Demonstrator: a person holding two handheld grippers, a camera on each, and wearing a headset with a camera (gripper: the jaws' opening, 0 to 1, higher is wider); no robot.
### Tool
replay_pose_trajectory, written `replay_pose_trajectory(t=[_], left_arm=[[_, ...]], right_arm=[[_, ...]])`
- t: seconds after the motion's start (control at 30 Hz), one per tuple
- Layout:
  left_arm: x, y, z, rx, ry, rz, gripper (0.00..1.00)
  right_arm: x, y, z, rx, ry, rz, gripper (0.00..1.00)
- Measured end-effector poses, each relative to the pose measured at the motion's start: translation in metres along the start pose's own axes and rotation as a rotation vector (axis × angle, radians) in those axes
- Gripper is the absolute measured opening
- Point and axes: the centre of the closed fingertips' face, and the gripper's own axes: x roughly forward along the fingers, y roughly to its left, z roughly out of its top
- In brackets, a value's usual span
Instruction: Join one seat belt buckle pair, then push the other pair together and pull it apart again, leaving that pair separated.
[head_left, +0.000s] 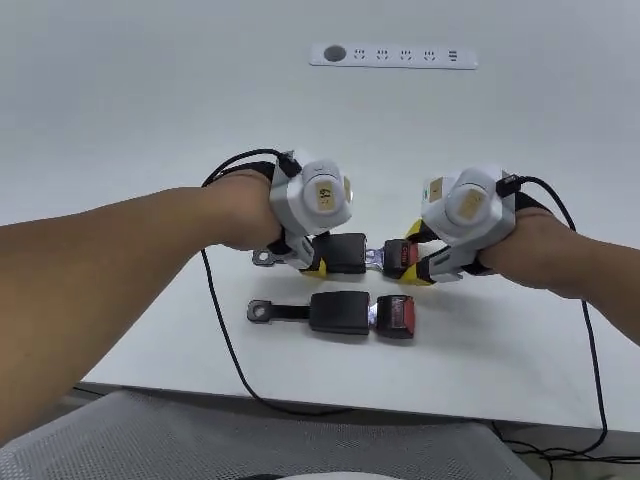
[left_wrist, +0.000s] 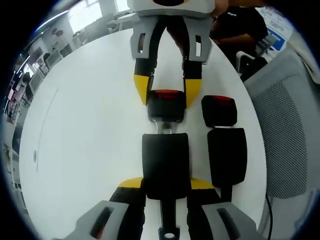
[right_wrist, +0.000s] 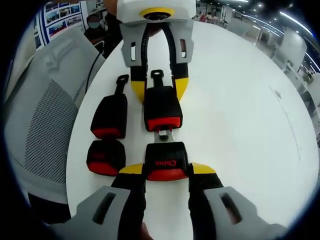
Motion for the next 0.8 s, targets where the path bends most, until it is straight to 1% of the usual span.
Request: replay_pose_trajectory(t=[0.07,0.17,0.27,0.3,0.33,0.37,0.4,0.47,0.53,0.57,0.67,0.8], left_arm=[[0.001,0.001,-0.001,0.000,0.005,0.001,0.32],[0.001,-0.001,0.001,0.005,0.025,0.001,0.32],[0.002,-0.001,0.001,0.009,0.041,0.004,0.31],[0.001,-0.002,0.001,0.015,0.048,0.005,0.31],[0.001,-0.002,0.001,0.015,0.051,0.006,0.31],[0.003,-0.001,0.000,0.014,0.052,0.006,0.31],[0.003,-0.001,-0.001,0.014,0.052,0.006,0.31],[0.001,-0.001,0.000,0.012,0.047,0.007,0.31],[0.002,-0.001,-0.001,0.012,0.047,0.008,0.31],[0.000,-0.002,0.001,0.013,0.049,0.009,0.31],[0.000,-0.002,0.001,0.012,0.061,0.010,0.32],[0.004,0.001,-0.002,0.008,0.070,0.011,0.32]], right_arm=[[0.000,0.000,0.001,0.004,0.002,-0.001,0.31],[0.001,-0.001,0.001,0.004,0.008,-0.002,0.31],[0.004,0.001,0.007,0.006,0.004,-0.004,0.31],[0.008,0.003,0.010,0.016,-0.005,0.001,0.31],[0.009,0.001,0.012,0.007,-0.002,-0.006,0.31],[0.009,0.000,0.013,0.008,0.012,-0.008,0.31],[0.010,0.002,0.013,0.006,0.015,-0.008,0.31],[0.009,0.003,0.012,0.005,0.013,-0.007,0.31],[0.009,0.003,0.012,0.006,0.010,-0.008,0.31],[0.009,0.003,0.012,0.007,0.011,-0.009,0.31],[0.009,0.003,0.012,0.005,0.013,-0.011,0.31],[0.008,0.003,0.011,0.007,0.010,-0.016,0.31]])
